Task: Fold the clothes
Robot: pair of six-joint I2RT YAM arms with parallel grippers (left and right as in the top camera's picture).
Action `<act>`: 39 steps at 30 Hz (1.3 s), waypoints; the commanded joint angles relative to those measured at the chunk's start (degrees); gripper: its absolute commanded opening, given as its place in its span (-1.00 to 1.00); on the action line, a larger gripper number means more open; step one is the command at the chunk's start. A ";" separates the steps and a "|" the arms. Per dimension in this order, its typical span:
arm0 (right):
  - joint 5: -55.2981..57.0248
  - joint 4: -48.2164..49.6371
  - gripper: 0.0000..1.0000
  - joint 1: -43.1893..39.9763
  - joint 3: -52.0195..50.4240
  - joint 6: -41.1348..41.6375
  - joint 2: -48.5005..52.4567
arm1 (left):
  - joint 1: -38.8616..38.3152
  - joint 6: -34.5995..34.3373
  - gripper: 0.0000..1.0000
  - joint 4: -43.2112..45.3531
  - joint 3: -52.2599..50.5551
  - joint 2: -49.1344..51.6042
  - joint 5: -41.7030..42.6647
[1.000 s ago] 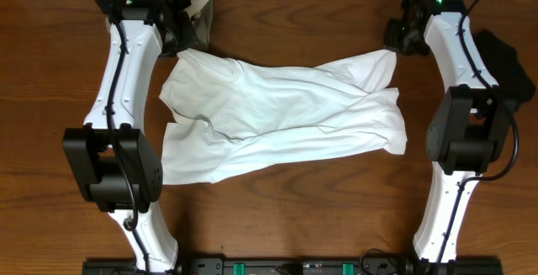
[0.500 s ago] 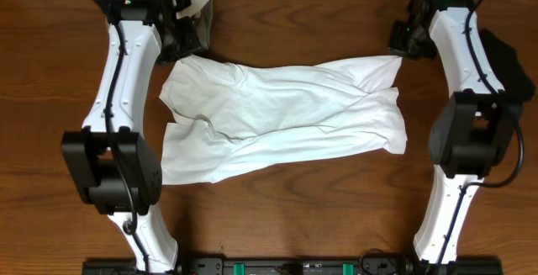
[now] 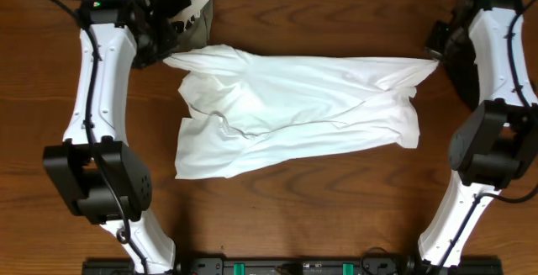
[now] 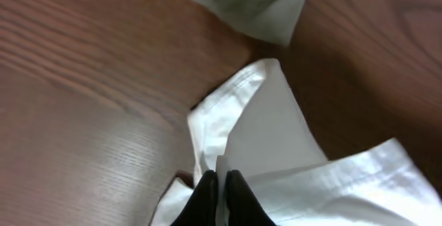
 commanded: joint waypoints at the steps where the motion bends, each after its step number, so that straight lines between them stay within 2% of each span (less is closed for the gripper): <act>1: -0.20 -0.02 -0.98 0.20 1.07 -1.22 -1.22 | 0.09 -0.52 -0.88 -0.85 -0.02 -0.63 -0.63; 8: -0.24 -1.29 -0.97 0.35 1.07 -1.18 -1.22 | 0.07 -0.55 -0.88 -3.85 -0.02 -0.61 0.42; 16: -4.22 -4.46 -0.98 0.59 1.07 -1.22 -1.22 | -0.70 -0.52 -0.88 -7.72 -0.04 -0.61 8.57; 22: -5.57 -10.21 -0.98 1.01 1.07 -1.25 -1.22 | -3.74 -0.52 -0.88 -12.87 -0.90 -0.59 8.61; 39: -4.37 -19.89 -0.98 1.09 1.07 -3.06 -1.22 | -5.40 -1.16 -0.88 -12.28 -11.32 -0.20 7.19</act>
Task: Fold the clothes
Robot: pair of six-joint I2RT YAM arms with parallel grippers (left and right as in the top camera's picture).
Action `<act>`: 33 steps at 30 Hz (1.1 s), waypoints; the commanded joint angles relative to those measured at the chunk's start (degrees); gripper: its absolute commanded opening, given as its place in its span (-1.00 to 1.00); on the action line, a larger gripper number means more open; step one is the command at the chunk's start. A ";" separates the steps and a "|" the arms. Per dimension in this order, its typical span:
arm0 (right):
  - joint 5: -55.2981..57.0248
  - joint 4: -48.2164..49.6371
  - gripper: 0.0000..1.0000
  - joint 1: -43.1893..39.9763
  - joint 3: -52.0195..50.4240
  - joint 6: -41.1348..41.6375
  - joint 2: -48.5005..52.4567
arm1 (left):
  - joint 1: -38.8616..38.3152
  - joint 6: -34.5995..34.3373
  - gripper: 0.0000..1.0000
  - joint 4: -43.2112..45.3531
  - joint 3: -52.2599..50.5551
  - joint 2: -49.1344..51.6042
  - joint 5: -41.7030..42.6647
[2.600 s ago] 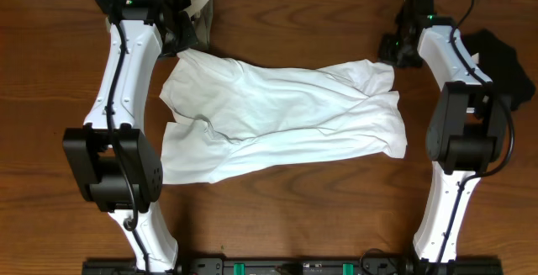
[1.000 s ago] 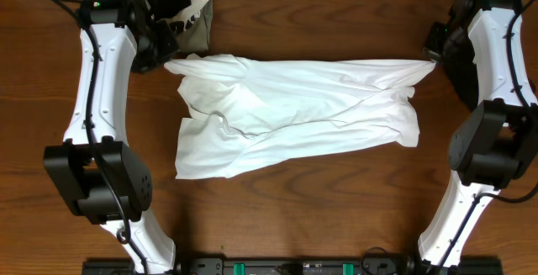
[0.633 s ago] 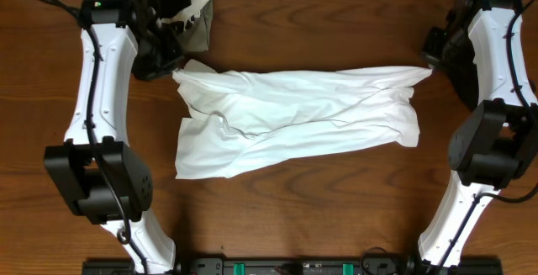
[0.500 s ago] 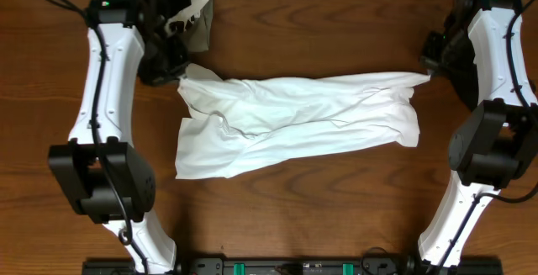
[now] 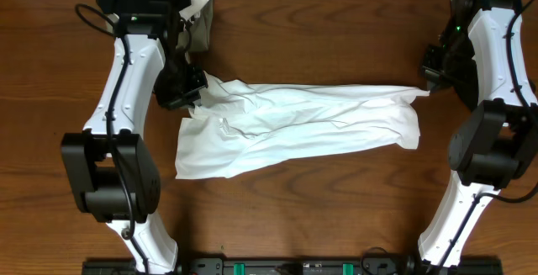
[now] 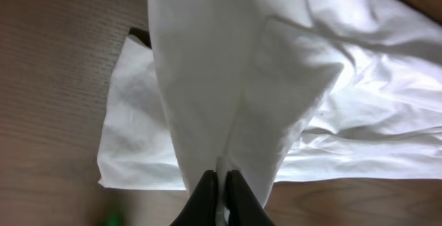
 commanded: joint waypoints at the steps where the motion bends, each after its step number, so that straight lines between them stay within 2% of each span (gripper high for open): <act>1: 1.07 -1.16 -0.99 0.70 1.01 -1.22 -1.25 | 0.24 -0.74 -0.88 -0.46 -0.33 -0.20 -1.70; 8: 3.80 -1.16 -0.98 -0.02 1.01 -0.37 -1.95 | 1.18 -2.69 -0.88 -0.92 -0.33 -0.20 -8.61; 29: 5.77 -2.60 -0.97 -2.10 0.94 -0.92 -2.93 | 3.37 -1.33 -0.85 -3.67 -0.33 -0.20 -8.74; 33: 5.79 -3.65 -0.97 -2.10 0.94 -0.87 -2.93 | 3.37 -1.33 -0.78 -4.02 -0.33 -0.20 -8.74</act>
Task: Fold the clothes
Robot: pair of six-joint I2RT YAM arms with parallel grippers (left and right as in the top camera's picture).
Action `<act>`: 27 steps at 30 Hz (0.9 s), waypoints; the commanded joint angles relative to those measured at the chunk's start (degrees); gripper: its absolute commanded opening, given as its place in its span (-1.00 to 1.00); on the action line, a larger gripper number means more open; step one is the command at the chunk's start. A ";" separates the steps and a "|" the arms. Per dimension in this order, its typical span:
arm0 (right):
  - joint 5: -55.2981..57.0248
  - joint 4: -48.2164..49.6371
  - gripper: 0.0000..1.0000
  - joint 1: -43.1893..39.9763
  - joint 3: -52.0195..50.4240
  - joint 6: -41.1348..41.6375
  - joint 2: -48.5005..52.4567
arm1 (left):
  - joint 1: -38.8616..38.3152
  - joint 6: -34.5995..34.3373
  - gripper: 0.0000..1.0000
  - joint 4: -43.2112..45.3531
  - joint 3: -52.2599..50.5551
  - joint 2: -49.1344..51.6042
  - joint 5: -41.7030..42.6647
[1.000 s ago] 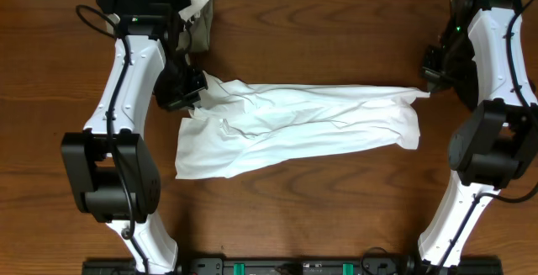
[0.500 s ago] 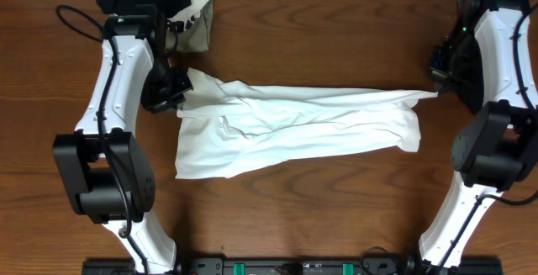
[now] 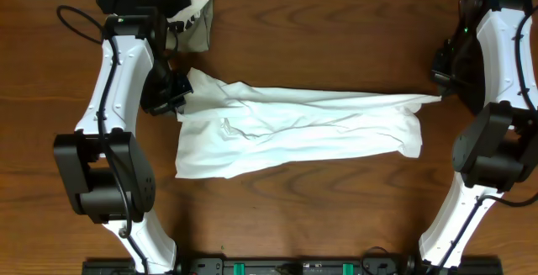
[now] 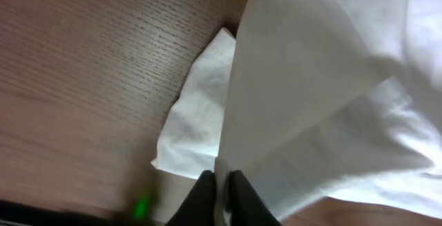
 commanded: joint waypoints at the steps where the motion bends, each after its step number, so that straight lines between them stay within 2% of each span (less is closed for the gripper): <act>1: 1.77 -0.74 -0.97 -0.44 0.94 -0.26 -2.01 | 0.09 0.68 -0.78 -0.63 0.04 -0.20 -1.36; 3: 2.08 -1.36 -0.97 -0.44 0.94 -0.26 -2.01 | 0.09 0.68 -0.68 -1.42 0.04 -0.20 -1.36; 4: 2.60 -1.70 -0.97 -0.42 0.94 -0.26 -2.01 | 0.09 0.70 -0.53 -1.92 0.04 -0.20 -1.36; 5: 2.62 -1.92 -0.81 -0.42 0.94 -0.26 -2.01 | 0.09 0.70 -0.31 -2.38 0.04 -0.20 -1.36; 7: 2.64 -2.43 -0.37 -0.44 0.94 -0.33 -2.01 | 0.09 1.22 0.21 -3.06 0.04 -0.20 -1.33; 8: 2.62 -2.58 -0.04 -0.44 0.94 -0.66 -2.01 | 0.09 1.77 0.44 -3.37 0.04 -0.20 -1.36; 9: 2.64 -2.71 0.29 -0.42 0.94 -0.72 -2.01 | 0.09 1.99 0.63 -3.69 0.04 -0.20 -1.33; 10: 2.62 -2.89 0.50 -0.42 0.94 -0.72 -2.01 | 0.09 1.99 0.78 -3.98 0.04 -0.20 -1.33; 11: 2.64 -3.08 0.60 -0.42 0.94 -0.72 -2.01 | 0.09 1.99 0.86 -4.15 0.07 -0.20 -1.33; 15: 2.62 -3.26 0.80 -0.42 0.94 -0.70 -2.01 | 0.09 1.99 0.90 -3.87 0.07 -0.20 -1.33; 19: -1.18 -3.04 0.83 -0.20 0.96 -1.18 -2.01 | -0.61 1.97 0.90 -2.21 0.09 -0.22 -1.25; 25: -17.44 -0.44 0.82 2.14 0.94 -12.00 -2.01 | -5.29 1.99 0.89 1.29 0.07 -0.22 -1.14; 26: -18.36 -0.22 0.81 2.91 0.94 -12.61 -2.01 | -6.21 1.99 0.88 1.81 0.07 -0.22 -1.14; 27: -18.43 0.02 0.79 3.87 0.94 -12.59 -2.01 | -7.56 1.97 0.78 2.60 0.07 -0.22 -1.14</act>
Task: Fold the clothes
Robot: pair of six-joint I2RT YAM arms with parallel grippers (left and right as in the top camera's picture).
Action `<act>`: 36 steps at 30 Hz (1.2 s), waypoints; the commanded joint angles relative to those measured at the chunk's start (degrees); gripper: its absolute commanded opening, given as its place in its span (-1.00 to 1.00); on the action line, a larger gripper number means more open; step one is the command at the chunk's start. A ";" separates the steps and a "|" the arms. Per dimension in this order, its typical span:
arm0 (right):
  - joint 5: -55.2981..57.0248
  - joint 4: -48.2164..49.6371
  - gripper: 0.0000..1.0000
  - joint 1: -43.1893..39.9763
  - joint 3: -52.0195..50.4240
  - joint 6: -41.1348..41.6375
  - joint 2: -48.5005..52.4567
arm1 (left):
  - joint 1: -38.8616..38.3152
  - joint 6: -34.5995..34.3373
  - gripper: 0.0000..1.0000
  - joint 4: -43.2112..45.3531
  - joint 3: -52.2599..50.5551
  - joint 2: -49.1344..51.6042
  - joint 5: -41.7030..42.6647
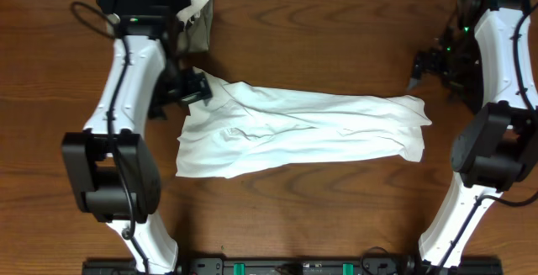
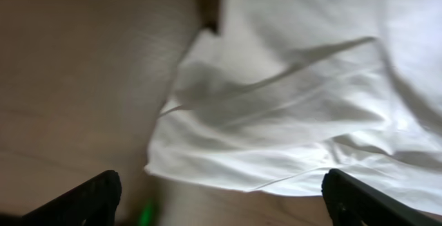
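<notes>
A white garment (image 1: pixel 303 128) lies stretched left to right across the wooden table (image 1: pixel 319 31), its far edge laid down over the near part as a long, rumpled band. My left gripper (image 1: pixel 200 90) hovers over the garment's upper left corner, open and holding nothing. In the left wrist view the two fingers (image 2: pixel 83 198) stand wide apart above the white cloth (image 2: pixel 297 81), and the left gripper (image 2: pixel 224 202) has only cloth and table beneath it. My right gripper (image 1: pixel 418 66) is open just beyond the garment's right end, clear of it.
A heap of dark and pale clothes (image 1: pixel 195 13) sits at the far left edge, behind the left arm. Bare wood surrounds the garment in front and behind. The arm bases stand at the near left and near right.
Both grippers have opened and let the garment's far edge go. It now lies flat on the lower layer. The right gripper has moved up and away from the right end.
Both grippers held the garment's far corners, spread near the back of the table. Then they held that edge further forward, over the middle of the cloth, and lower at the following moment. Now the edge is released and the garment lies doubled lengthwise.
</notes>
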 commanded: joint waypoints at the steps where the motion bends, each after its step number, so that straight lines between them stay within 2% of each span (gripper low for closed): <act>1: -7.37 0.61 0.76 3.37 0.90 -4.72 -2.01 | -3.61 0.55 0.66 0.92 0.11 -0.22 -0.31; 2: -7.37 0.92 0.60 4.44 0.87 -4.70 -2.01 | -4.72 0.50 0.36 1.42 0.11 -0.20 -0.28; 3: -7.41 1.29 0.36 5.44 0.79 -4.66 -2.01 | -5.51 -0.02 -0.02 1.68 0.11 -0.22 -0.28; 5: -7.91 1.97 -0.19 7.39 0.55 -4.61 -2.01 | -7.02 -2.91 -0.45 2.38 0.09 -0.20 -0.28; 7: -9.14 3.43 -0.61 10.54 -0.44 -4.09 -2.01 | -8.79 -5.31 -0.79 3.52 0.09 -0.20 -0.28; 8: -9.31 4.00 -0.68 11.61 -0.94 -3.61 -2.01 | -9.38 -5.55 -0.85 4.02 0.09 -0.20 -0.28; 10: -9.29 6.69 -0.86 14.82 -3.13 -1.90 -2.01 | -10.91 -7.30 -0.88 5.01 0.07 -0.20 -0.20; 13: -9.27 12.39 -0.96 19.06 -7.87 0.59 -2.01 | -12.83 -8.48 -0.88 7.19 -0.76 -0.20 2.84; 22: -9.31 26.21 -0.97 25.18 -20.57 6.36 -2.01 | -17.29 -8.87 -0.88 22.71 -10.49 -0.20 8.33; 30: -8.79 28.28 -0.97 25.16 -25.18 6.19 -2.01 | -17.86 -8.92 -0.88 32.85 -17.25 -0.11 7.61; 36: -5.16 28.30 -0.95 25.03 -27.69 5.68 -2.01 | -17.42 -8.90 -0.85 34.88 -20.72 0.87 3.61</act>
